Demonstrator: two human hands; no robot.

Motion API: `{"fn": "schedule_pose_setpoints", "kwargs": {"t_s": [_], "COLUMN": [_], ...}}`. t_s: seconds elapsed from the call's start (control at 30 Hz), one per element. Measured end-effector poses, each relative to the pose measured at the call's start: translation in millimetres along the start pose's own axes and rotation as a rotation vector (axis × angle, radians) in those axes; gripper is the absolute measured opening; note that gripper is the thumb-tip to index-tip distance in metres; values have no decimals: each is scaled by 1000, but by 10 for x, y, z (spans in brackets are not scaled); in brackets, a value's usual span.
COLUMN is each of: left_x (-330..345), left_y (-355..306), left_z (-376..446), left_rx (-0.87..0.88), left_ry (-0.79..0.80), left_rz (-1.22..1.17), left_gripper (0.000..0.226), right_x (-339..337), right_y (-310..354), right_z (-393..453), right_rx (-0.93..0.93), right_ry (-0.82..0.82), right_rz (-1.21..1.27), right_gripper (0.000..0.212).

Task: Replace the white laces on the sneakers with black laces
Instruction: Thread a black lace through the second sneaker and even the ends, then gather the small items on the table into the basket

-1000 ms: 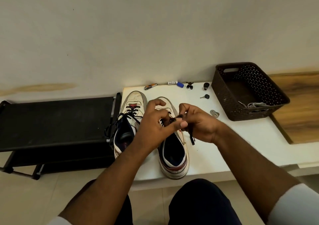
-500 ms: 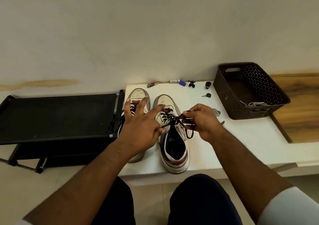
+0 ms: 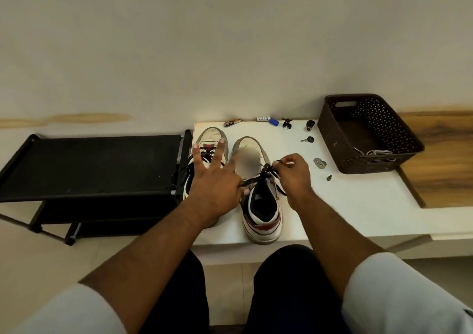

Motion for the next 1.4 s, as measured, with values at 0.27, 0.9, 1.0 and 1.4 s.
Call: {"fn": "schedule_pose_setpoints", "kwargs": {"t_s": [0.27,0.9,1.0,1.4], "left_x": [408,-335,-712,-257], "left_y": [503,1160,1644,3552], "left_z": [-898,-1734,-2068,-2805], "left_rx": [-472,-502,-496,-652], "left_ry": [19,-556,-585,-730], "left_rz": [-599,-927,-856,-814], "left_gripper": [89,22,23,27], "right_x": [174,1107,1573,3955], "right_y": [34,511,907,1256], "right_z": [-825,-1925,-2201,-2632], "right_rx": [-484,-460,-551,-683], "right_ry": [414,260,261,384], "right_rz": [-773,-567,-573,-631], "right_gripper": [83,21,19,28]}}
Point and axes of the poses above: each hand's wrist, its own z-axis towards the middle knuckle, its own x-axis out of the palm, y = z × x, the point moved 9 cm from there along z, towards the middle knuckle, and after that the axes turned 7 degrees about x, right-handed, at the moved point
